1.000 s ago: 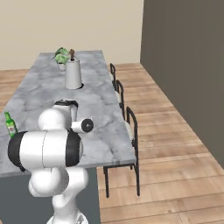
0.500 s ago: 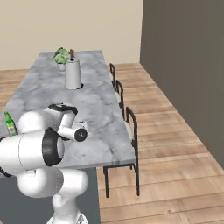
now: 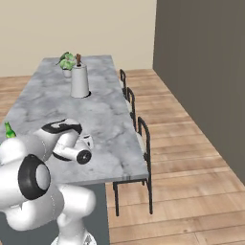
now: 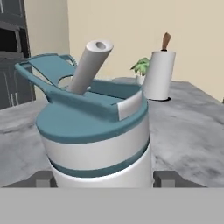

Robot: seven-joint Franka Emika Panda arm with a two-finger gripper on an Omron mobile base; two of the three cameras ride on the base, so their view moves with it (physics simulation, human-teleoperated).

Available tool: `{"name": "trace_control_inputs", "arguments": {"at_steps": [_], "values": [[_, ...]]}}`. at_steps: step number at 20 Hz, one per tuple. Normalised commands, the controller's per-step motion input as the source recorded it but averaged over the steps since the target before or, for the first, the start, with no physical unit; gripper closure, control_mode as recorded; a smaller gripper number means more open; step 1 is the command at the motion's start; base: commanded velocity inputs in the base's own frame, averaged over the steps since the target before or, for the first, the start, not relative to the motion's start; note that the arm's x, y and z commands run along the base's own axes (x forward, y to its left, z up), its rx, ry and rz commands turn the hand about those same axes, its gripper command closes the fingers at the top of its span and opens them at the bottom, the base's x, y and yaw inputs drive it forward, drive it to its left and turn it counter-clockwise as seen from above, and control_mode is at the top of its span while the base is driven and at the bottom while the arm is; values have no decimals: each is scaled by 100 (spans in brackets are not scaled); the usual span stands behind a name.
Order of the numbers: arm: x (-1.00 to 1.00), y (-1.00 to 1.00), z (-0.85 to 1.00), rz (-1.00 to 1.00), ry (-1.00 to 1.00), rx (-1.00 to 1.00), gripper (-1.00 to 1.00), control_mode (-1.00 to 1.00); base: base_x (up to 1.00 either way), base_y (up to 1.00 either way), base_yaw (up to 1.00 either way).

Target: Move the drinks to the dining counter.

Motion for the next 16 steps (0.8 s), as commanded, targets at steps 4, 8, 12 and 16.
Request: {"name": "trace_control_inputs", "arguments": {"at_steps": [4, 8, 12, 16], "values": [[-16, -5, 0, -3, -11, 0, -100, -100, 0, 0, 0], [-8, -7, 0, -4, -6, 0, -100, -100, 0, 0, 0], [-9, -25, 4, -6, -4, 0, -100, -100, 0, 0, 0], [-35, -53, 32, -11, 0, 1, -100, -100, 0, 0, 0]]}}
